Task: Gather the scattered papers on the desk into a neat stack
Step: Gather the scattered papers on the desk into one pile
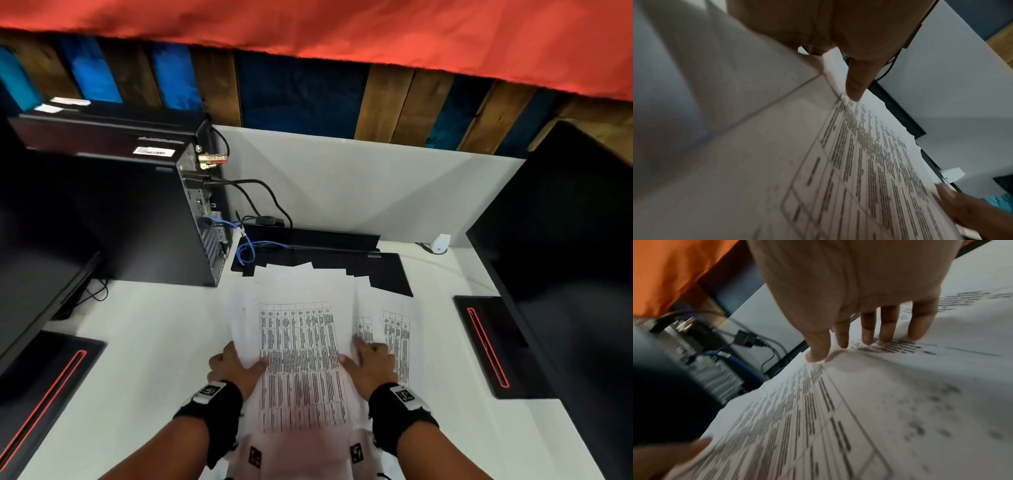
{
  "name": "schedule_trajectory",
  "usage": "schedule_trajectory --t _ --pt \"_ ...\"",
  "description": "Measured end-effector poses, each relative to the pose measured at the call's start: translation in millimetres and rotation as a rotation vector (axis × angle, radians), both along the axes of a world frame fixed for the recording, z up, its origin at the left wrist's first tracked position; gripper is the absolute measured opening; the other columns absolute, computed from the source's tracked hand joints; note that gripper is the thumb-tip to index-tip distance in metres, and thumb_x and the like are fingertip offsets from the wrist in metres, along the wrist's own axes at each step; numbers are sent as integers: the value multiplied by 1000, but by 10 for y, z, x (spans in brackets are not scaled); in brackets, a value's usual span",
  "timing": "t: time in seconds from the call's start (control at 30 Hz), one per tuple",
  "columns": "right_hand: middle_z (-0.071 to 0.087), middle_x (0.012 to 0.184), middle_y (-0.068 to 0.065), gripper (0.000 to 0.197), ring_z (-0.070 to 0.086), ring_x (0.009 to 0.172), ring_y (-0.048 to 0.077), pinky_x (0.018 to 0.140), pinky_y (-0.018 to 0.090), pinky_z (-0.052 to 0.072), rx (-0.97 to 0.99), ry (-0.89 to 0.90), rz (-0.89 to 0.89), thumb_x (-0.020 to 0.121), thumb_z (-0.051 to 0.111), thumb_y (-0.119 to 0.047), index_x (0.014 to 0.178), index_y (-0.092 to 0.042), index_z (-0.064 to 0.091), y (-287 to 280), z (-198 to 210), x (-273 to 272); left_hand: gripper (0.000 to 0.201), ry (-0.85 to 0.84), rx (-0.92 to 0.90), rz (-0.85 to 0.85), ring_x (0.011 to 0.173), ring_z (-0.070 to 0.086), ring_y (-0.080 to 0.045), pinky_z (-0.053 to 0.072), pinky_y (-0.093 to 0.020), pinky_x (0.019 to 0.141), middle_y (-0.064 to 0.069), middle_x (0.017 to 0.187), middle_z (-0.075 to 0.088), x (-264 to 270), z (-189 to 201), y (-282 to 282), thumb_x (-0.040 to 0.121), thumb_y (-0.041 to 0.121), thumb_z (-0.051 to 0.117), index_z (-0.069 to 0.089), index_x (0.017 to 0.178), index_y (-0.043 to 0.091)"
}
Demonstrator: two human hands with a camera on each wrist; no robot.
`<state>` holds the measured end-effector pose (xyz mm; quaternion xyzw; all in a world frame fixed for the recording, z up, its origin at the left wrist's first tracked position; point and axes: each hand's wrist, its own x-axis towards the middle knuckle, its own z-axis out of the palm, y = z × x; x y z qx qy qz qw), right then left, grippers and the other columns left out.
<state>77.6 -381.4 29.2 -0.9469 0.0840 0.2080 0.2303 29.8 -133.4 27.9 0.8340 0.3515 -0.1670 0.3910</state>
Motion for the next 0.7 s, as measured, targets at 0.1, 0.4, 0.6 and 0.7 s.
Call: schedule_trajectory --t 0.1,0.4,0.6,0.7 --pt "38 141 14 69 38 129 35 101 48 37 -76 -50 -469 81 63 -49 138 -19 38 -279 25 86 91 -33 -49 57 125 43 -42 38 -47 106 -20 140 36 66 -93 102 73 42 73 24 146 21" --pt "54 134 24 38 50 124 36 102 33 37 232 11 -395 96 46 -8 133 2 48 -700 -92 288 79 84 -30 0 115 48 -38 55 -47 84 -15 127 45 201 -119 131 65 47 77 44 132 20" --pt "55 132 22 34 52 122 33 97 30 39 283 -3 -372 99 39 -9 130 1 48 -542 -36 265 94 -119 -200 -31 118 52 -38 43 -46 103 -20 131 47 260 -120 -175 62 23 81 29 140 12" --pt "57 128 20 31 54 119 32 93 29 40 342 -3 -377 97 48 -11 125 1 51 -600 -28 251 103 -179 -328 40 116 52 -31 42 -45 104 -14 128 50 300 -165 -220 62 12 85 19 142 11"
